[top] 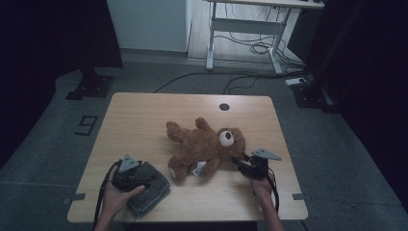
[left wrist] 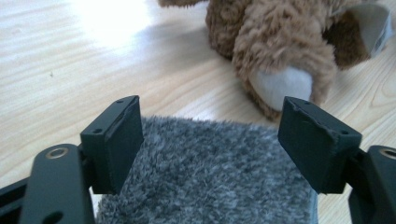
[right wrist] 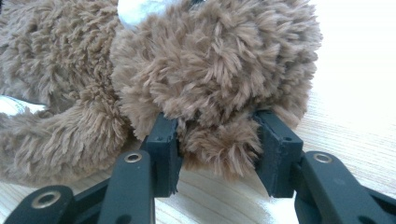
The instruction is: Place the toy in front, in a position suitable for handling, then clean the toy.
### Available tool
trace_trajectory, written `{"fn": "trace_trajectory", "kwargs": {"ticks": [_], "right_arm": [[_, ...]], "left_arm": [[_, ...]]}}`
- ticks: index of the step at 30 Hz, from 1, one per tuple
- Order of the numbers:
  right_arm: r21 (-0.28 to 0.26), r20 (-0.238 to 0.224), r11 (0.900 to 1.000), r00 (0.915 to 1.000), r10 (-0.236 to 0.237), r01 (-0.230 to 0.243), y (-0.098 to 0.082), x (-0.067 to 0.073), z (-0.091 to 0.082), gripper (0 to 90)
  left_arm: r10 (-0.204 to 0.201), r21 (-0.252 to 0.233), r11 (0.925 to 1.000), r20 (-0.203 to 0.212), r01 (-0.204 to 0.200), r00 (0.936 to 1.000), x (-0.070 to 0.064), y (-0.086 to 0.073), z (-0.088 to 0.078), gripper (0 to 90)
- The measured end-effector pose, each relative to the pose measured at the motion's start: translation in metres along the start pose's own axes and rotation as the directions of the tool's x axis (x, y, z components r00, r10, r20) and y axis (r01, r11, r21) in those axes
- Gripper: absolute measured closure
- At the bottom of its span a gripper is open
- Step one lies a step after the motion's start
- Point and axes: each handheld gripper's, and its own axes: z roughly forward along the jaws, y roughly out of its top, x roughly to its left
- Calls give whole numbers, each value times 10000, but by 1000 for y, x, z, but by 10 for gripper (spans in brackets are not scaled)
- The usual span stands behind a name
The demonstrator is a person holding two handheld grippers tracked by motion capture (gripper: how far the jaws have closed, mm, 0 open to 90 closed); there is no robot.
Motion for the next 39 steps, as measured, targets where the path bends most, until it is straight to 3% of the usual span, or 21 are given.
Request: {"fn": "trace_trajectory", "kwargs": {"ticks": [11, 16, 22, 24, 27, 31, 39], "right_arm": [[14, 32, 10000, 10000, -4, 4, -1, -1, -1, 521], [23, 77, 9998, 9998, -183, 183, -2, 0, -1, 510], [-24, 111, 9998, 9998, -174, 174, -2, 1, -1, 507], [14, 111, 9999, 9998, -153, 153, -2, 0, -1, 506], [-7, 100, 9998, 9998, -182, 182, -2, 1, -1, 503], [15, 91, 9999, 9998, -168, 168, -2, 0, -1, 500], [31, 118, 9999, 9998, -143, 143, -3, 0, -1, 496]], "left_arm": [[30, 307, 9995, -59, -29, 10000, 1, -3, 4, 230], [44, 324, 9995, 23, -45, 10000, -3, -5, 4, 227], [149, 666, 9977, 130, -158, 9998, -11, -11, 11, 198], [177, 785, 9967, 174, -190, 9997, -13, -14, 13, 186], [340, 1334, 9904, 159, -358, 9993, -18, -21, 22, 156], [573, 1773, 9826, -65, -552, 9983, -19, -29, 30, 139], [569, 1759, 9828, 45, -568, 9984, -16, -33, 34, 142]]}}
